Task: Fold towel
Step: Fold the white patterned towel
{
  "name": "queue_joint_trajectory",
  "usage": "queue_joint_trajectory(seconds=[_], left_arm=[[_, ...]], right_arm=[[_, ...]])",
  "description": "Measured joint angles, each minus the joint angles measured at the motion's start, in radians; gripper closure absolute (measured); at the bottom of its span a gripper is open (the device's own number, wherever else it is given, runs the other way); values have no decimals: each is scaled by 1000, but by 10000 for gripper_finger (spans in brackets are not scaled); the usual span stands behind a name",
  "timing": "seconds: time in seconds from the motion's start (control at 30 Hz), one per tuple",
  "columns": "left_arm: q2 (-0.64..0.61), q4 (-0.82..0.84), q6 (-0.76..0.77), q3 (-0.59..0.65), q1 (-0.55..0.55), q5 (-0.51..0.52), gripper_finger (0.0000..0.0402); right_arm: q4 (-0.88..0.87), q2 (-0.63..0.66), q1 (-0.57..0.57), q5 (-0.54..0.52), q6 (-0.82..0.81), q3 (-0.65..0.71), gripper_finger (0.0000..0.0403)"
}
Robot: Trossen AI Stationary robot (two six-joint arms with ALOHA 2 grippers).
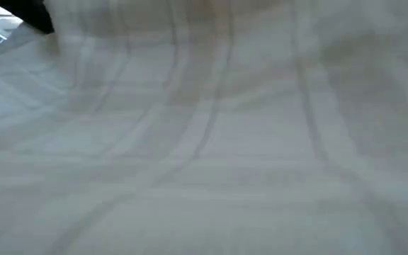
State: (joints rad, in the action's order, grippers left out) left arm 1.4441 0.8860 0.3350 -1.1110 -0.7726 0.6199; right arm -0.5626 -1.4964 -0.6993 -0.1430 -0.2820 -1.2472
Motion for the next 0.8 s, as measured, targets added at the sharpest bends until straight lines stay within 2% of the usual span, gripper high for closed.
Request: queue_joint_trajectory(seconds=[0.07, 0.27, 0.4, 0.5, 0.57, 0.67, 0.8], left_arm=[[0, -21, 1, 0, -4, -80, 399], [0, -140, 52, 0, -37, -440, 399], [0, -172, 162, -1, -54, -563, 399], [0, -198, 177, -1, -78, -560, 392], [0, -215, 177, -1, -90, -529, 374], [-1, -236, 178, -1, -100, -487, 330], [-1, -250, 180, -1, -101, -482, 272]], right_arm=[[32, 0, -4, 21, 11, -7, 400], [106, 0, -12, 139, 18, -8, 400], [85, -1, -11, 144, -31, -8, 399], [90, -1, -11, 163, -52, -5, 398], [88, -1, -12, 174, -68, -5, 388], [87, -1, -12, 178, -97, -5, 352], [79, -1, -12, 176, -121, -5, 290]])
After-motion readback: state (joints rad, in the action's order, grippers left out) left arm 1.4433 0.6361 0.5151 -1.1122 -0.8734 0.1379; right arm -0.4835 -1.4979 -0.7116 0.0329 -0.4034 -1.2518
